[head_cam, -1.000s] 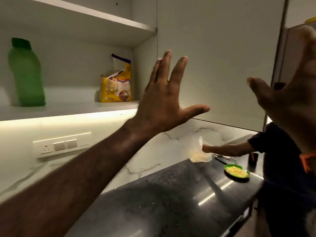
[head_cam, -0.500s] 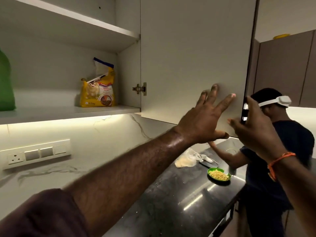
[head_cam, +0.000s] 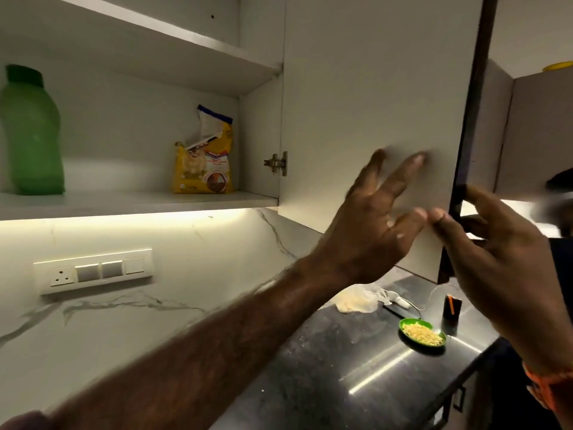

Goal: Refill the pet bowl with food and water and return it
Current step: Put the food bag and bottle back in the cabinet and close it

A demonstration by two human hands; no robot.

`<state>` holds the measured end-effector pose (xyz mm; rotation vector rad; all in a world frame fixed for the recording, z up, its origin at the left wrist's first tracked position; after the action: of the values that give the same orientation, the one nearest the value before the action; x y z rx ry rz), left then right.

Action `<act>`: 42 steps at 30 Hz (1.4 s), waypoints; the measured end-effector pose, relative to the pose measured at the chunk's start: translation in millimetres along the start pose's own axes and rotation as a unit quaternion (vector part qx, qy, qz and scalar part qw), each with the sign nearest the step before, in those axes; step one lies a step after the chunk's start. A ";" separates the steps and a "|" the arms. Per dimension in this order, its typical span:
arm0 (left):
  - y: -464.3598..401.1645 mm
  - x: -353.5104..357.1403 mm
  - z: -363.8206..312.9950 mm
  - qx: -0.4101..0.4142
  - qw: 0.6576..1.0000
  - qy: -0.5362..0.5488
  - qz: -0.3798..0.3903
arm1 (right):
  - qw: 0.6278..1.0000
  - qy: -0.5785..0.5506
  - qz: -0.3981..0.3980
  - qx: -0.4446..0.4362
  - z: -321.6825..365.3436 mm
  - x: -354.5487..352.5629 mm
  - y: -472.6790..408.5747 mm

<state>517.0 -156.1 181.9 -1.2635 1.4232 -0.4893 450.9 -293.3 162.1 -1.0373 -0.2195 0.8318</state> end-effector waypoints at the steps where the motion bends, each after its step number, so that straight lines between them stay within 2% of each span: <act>1: 0.5 -14.6 1.8 -0.016 1.000 0.008 -0.014 | 1.000 -0.025 -0.002 -0.016 8.6 5.0 3.8; 6: 3.8 -93.3 1.1 -0.074 0.995 0.032 -0.051 | 0.978 -0.165 0.029 -0.122 64.7 57.1 20.1; 8: 9.7 -127.0 5.3 -0.082 0.994 0.054 -0.054 | 0.967 -0.184 0.048 -0.170 89.7 85.7 25.5; 12: 32.5 -200.0 18.0 -0.070 0.995 0.007 -0.076 | 0.957 -0.212 0.087 -0.180 124.6 152.0 30.2; 16: 55.8 -277.2 41.1 -0.098 0.983 -0.065 -0.142 | 0.961 -0.181 0.085 -0.193 160.8 218.9 43.4; 21: 74.3 -332.3 65.2 -0.151 0.970 -0.144 -0.128 | 0.972 -0.084 0.065 -0.209 195.9 288.6 51.1; 25: 80.2 -350.6 75.6 -0.137 0.924 -0.337 -0.121 | 0.970 -0.035 0.048 -0.234 211.5 324.8 48.8; 28: 82.4 -367.5 97.4 -0.153 0.884 -0.428 -0.110 | 0.966 0.015 0.065 -0.249 216.6 355.0 44.6; 33: 88.1 -385.7 143.3 -0.224 0.833 -0.502 -0.069 | 0.943 0.067 0.086 -0.314 217.8 406.2 53.7; 37: 94.9 -382.4 175.6 -0.245 0.785 -0.569 -0.013 | 0.937 0.067 0.104 -0.328 211.8 443.6 59.5; 42: 93.0 -386.0 197.7 -0.251 0.775 -0.580 -0.011 | 0.937 0.071 0.099 -0.328 208.7 463.8 55.9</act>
<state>581.8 281.3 217.1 -1.5503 0.4351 0.6704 629.0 185.0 126.0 -1.7653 -0.2819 0.8804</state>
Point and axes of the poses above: each hand's wrist, its own y-axis away from the middle knuckle, its own x-axis out of the palm, z = x × y, the point moved 8 cm from there along -y, towards the middle knuckle, and after that the axes turned 1 degree about y, right-handed, at the moved point
